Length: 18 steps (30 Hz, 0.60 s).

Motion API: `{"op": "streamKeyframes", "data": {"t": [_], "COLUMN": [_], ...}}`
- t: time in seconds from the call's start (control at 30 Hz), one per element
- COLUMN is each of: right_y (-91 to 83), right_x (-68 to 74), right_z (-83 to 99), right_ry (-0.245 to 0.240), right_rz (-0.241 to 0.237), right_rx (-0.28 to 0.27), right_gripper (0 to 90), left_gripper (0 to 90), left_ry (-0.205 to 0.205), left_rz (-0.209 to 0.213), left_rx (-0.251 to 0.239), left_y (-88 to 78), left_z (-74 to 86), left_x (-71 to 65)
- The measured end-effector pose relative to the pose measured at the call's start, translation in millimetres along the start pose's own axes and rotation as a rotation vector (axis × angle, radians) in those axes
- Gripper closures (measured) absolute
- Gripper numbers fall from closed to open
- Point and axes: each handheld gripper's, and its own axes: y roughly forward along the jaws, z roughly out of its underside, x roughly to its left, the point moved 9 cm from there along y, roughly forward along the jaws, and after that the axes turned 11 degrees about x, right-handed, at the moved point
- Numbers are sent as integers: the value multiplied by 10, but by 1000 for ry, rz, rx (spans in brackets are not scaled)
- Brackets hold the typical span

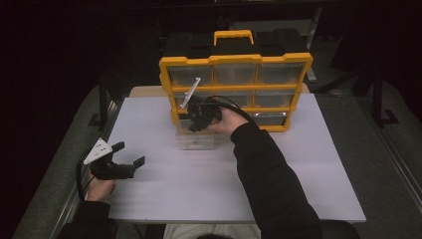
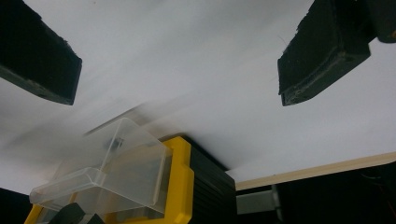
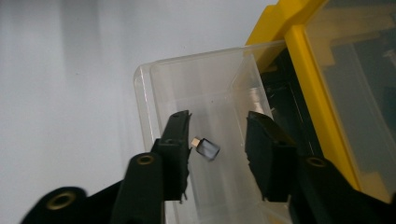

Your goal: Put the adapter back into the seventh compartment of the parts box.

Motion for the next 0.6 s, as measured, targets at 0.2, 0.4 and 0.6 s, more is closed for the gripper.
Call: {"op": "streamKeyframes", "data": {"t": [0.2, 0.4, 0.6], "right_y": [-77, -184, -250], "right_x": [-15, -12, 11], "right_z": [70, 187, 268], "right_ry": [31, 101, 138], "right_rz": [5, -16, -42], "right_rx": [-25, -37, -63], "right_gripper": [456, 289, 195], "left_gripper": [0, 0, 0], "left_ry": [3, 3, 2], "left_rz": [0, 7, 10], "left_rx": [3, 4, 5], "left_y": [4, 3, 4], "left_z": [2, 6, 7], "left_x": [-3, -14, -18]}}
